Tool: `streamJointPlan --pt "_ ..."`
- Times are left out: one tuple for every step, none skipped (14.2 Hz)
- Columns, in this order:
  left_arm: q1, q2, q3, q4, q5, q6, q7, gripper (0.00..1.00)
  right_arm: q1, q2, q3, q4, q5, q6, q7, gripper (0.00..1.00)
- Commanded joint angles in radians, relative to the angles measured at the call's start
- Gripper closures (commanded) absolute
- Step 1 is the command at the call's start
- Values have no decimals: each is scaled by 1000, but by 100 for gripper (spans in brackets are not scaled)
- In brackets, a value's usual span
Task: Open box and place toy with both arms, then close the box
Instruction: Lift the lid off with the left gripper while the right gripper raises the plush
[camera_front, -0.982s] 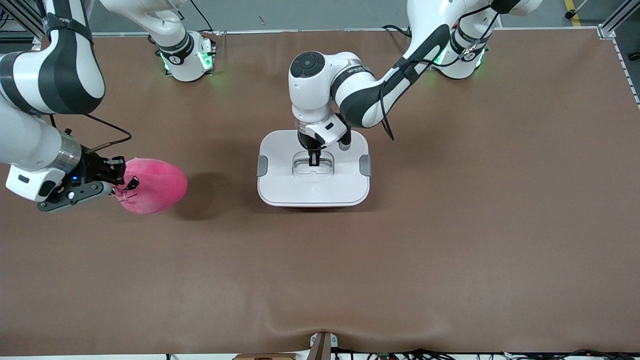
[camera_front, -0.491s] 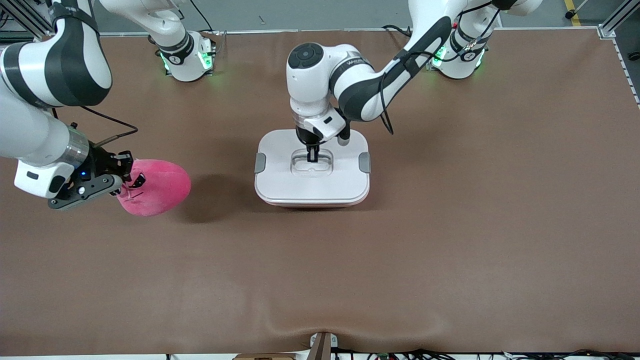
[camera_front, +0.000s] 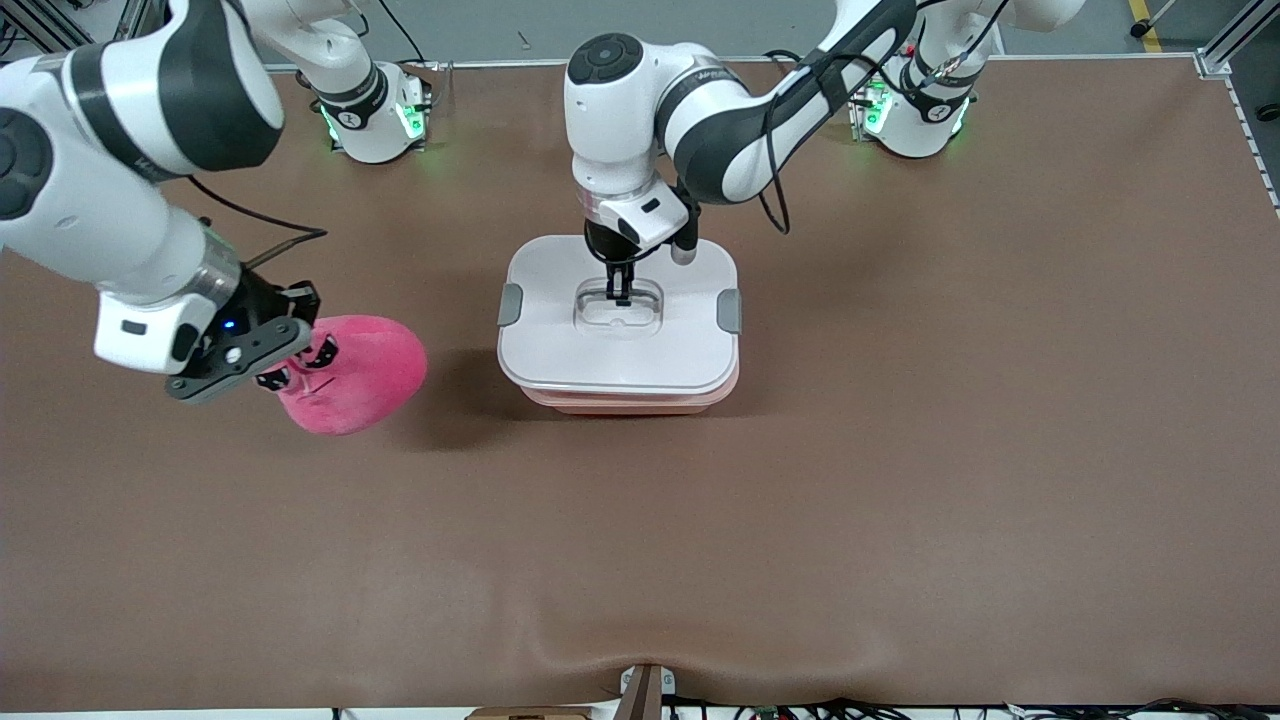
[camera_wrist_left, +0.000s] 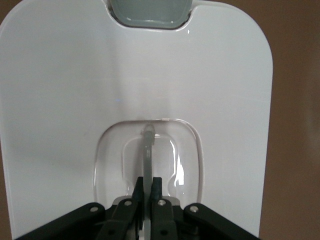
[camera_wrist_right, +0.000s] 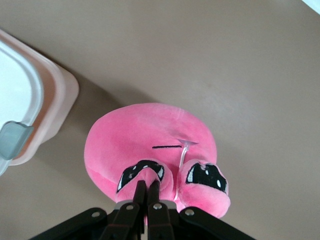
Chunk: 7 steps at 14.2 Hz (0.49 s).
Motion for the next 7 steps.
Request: streamJointPlan --pt "77 -84 -9 -5 -79 -50 149 100 49 -5 -8 42 3 -20 -17 100" --pt "110 -109 -9 -5 -108 -70 209 100 66 -3 -10 64 1 -20 -37 100" --pt "141 -132 -9 -5 -137 -96 273 100 83 -3 -10 85 1 -20 -48 100" --pt "170 -153 -9 -5 -169 -122 347 100 104 -3 -8 98 3 -20 -45 100" --pt "210 -173 -9 -5 -205 -142 423 100 126 -5 -8 99 1 -20 -43 100" --pt "247 -190 -9 -5 -235 -159 489 100 149 -6 -11 101 1 -20 -43 100" --pt "285 -198 -9 -5 -258 -178 555 100 166 -20 -8 102 1 -20 -51 100"
